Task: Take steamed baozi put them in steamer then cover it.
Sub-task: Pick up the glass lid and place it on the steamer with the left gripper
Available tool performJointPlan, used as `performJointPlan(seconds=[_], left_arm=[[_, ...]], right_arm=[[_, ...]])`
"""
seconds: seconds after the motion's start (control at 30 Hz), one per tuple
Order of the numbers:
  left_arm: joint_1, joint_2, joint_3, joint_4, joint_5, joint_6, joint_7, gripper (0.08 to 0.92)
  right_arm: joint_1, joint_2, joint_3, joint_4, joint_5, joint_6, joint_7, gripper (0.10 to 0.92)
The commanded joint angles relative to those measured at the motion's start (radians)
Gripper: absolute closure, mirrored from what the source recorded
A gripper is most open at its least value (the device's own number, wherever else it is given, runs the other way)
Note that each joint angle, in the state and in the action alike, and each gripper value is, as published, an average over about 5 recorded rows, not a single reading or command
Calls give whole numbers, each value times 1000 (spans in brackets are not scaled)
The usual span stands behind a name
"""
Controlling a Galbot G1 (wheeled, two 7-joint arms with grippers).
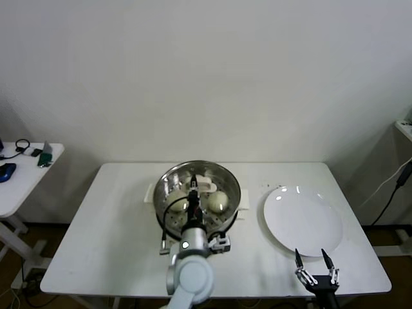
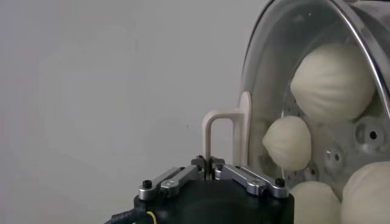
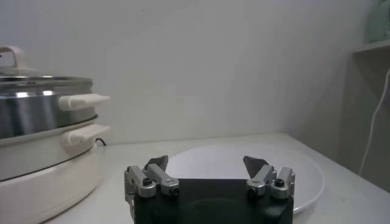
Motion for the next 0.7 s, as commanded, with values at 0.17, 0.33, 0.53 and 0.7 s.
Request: performJointPlan(seconds=[0.17,0.33,0.53,0.7], left_arm=[[-3,10,-18,10,-5,0,4,863],[1,11,-17,8,-9,-1,3,863],[3,7,-6,-2,-14,-9,8,863],[1,18,10,-33,-45,-5,35,837]], right_arm=[[-6,-2,-1,3,0,4,-10,203],[-7,-1,-2,3,0,7,-14,203],[-9,0,-2,6,1,6,-14,203],[-9,-3,0,6,5,4,-15,203]])
